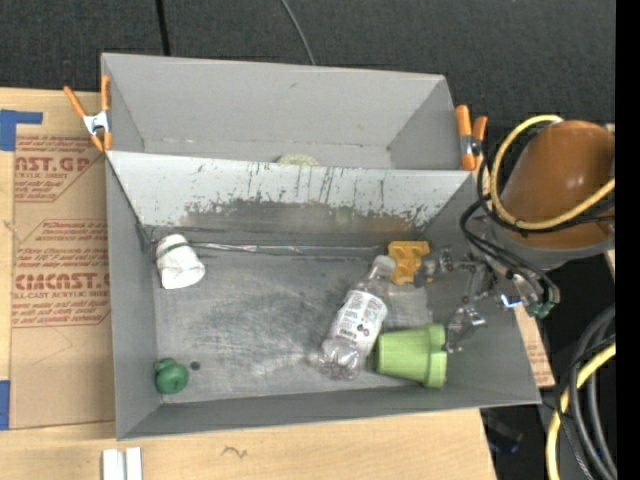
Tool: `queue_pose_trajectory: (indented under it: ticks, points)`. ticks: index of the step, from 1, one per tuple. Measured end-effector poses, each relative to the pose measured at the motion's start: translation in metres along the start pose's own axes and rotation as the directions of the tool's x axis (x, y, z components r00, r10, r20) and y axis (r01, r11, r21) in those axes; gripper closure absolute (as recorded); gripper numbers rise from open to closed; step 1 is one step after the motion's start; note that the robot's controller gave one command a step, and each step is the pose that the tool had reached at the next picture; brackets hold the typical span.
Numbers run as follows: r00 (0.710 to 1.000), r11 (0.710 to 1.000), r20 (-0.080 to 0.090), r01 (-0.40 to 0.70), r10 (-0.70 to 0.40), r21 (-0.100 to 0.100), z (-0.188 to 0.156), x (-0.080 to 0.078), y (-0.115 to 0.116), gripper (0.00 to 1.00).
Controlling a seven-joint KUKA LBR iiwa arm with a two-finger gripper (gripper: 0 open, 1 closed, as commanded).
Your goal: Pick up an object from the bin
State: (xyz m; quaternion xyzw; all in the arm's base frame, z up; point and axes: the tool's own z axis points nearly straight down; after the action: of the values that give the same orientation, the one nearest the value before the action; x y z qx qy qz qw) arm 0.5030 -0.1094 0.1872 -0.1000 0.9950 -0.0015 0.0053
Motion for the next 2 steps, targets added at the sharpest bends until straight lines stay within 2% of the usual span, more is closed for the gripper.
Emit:
queue_pose_trajectory:
  ticks: [1, 2]
  points:
    - [0.961, 0.961, -0.007, 0.276, -0.276, -0.006, 0.041, 0.001, 0.010, 0.00]
    - [0.891, 0.891, -0.012, 0.454, -0.454, -0.013, 0.101, -0.024, 0.017, 1.00]
